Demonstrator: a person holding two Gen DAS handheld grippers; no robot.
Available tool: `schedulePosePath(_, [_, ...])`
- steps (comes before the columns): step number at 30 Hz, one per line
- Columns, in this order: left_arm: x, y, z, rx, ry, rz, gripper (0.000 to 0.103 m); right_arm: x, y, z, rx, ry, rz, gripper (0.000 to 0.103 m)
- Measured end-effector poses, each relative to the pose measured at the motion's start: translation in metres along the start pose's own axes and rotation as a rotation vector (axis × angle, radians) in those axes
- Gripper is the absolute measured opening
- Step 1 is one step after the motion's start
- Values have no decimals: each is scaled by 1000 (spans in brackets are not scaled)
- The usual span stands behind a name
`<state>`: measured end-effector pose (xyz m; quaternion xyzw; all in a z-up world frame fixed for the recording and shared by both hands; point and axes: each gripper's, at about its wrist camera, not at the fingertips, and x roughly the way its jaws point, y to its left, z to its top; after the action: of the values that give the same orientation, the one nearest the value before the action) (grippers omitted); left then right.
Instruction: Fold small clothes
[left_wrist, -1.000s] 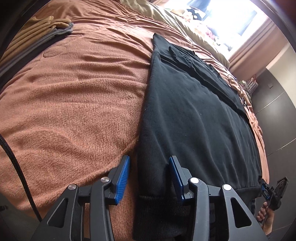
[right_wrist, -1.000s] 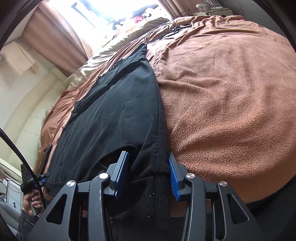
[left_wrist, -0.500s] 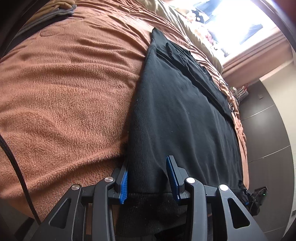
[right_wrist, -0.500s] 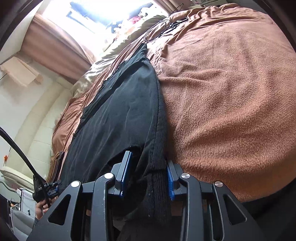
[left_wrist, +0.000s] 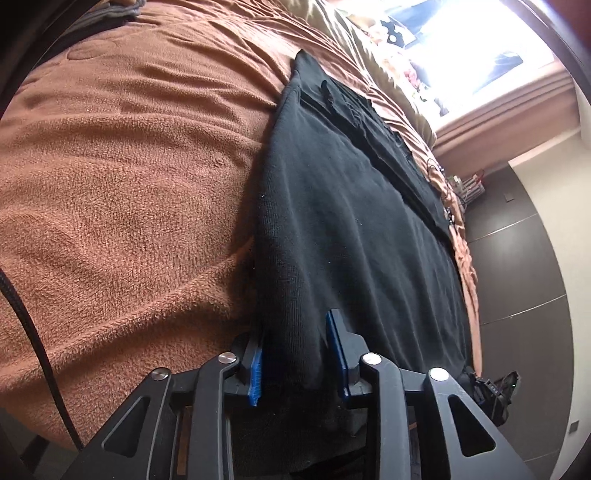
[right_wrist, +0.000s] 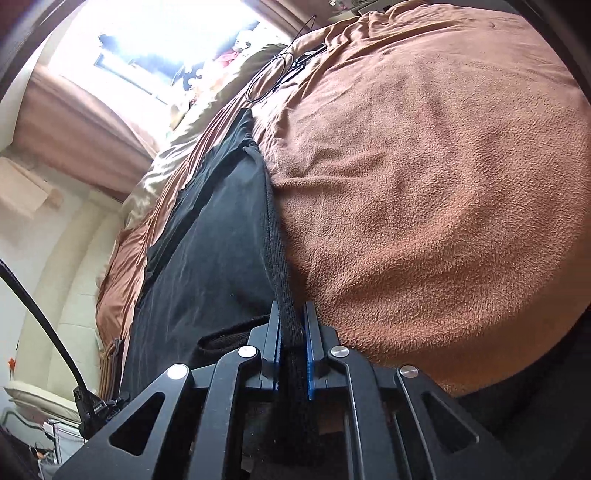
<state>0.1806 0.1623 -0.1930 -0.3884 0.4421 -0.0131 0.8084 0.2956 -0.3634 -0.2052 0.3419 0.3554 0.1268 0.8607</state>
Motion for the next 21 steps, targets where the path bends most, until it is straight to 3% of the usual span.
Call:
schedulePosePath(11, [-13, 7, -5, -7, -22, -50, 20, -5, -13, 4, 31, -22, 22, 6])
schedulePosePath(19, [-1, 4, -5, -1, -12, 4, 20, -11, -8, 0, 28, -11, 29, 6])
schedulePosePath(21, [-2, 4, -5, -13, -14, 15, 12, -15, -5, 1, 31, -18, 45, 6])
